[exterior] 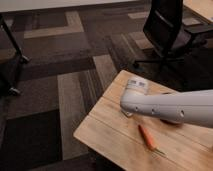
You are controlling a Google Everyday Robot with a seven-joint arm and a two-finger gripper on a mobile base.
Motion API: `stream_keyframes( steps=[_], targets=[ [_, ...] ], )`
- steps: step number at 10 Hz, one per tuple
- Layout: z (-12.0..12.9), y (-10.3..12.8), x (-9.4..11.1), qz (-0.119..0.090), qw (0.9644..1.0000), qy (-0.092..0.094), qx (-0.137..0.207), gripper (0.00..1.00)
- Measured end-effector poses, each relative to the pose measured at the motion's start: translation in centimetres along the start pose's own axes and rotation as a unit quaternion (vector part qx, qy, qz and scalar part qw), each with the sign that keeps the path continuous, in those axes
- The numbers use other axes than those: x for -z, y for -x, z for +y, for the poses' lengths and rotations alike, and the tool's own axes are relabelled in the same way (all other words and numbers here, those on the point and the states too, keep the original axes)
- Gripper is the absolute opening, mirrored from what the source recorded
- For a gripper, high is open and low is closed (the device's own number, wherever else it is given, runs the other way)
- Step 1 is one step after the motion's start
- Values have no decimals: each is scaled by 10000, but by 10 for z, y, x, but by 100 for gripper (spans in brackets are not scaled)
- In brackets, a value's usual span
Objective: Place the eraser on the white sponge
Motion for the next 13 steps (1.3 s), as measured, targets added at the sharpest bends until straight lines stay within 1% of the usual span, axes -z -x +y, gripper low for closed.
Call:
stream_keyframes(
  steps=[5, 6, 7, 8, 9, 10, 11, 12, 13],
  targets=[
    [0, -1, 0, 8, 10000, 2, -2, 22],
    [0, -1, 0, 8, 10000, 2, -2, 16],
    [0, -1, 0, 9, 10000, 2, -2, 20],
    [1, -1, -1, 13, 10000, 11, 3, 35],
    [1, -1, -1, 15, 10000, 12, -2, 48],
    [1, -1, -1, 14, 10000, 11, -1, 56],
    [1, -1, -1, 14, 10000, 17, -4, 66],
    [1, -1, -1, 15, 10000, 25, -9, 70],
    [1, -1, -1, 15, 10000, 25, -8, 70]
  ],
)
